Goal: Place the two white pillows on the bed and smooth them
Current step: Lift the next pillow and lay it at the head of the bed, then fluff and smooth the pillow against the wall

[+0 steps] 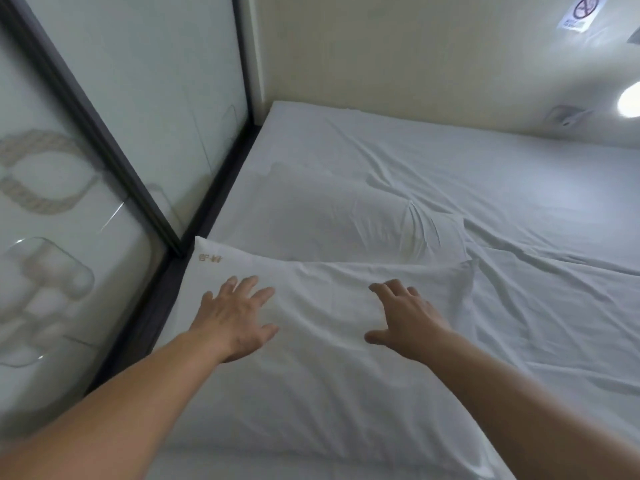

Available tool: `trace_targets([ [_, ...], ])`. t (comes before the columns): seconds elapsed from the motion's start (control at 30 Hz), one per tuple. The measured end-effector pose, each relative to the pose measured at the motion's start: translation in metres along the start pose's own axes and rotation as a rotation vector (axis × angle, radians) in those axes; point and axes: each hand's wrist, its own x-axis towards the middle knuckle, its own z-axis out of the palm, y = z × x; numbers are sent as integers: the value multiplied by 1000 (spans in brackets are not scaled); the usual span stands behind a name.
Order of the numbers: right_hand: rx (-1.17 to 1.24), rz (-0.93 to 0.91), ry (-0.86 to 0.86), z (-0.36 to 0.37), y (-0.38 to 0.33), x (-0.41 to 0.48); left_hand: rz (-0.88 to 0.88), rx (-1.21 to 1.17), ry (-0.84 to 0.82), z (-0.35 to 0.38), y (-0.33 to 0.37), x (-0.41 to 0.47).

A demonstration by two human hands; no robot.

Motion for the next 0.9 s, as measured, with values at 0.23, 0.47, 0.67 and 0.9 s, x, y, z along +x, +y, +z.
trace_targets([
  [0.23,-29,19,-139,5,41,113,92,46,-150,7,3,133],
  [0.47,39,174,151,-7,61,326,150,48,310,-43,-2,367],
  [0.67,18,345,-106,49,94,450,178,14,77,58,-9,496],
  [0.9,36,297,-318,14,116,493,196,-28,33,65,-10,529],
])
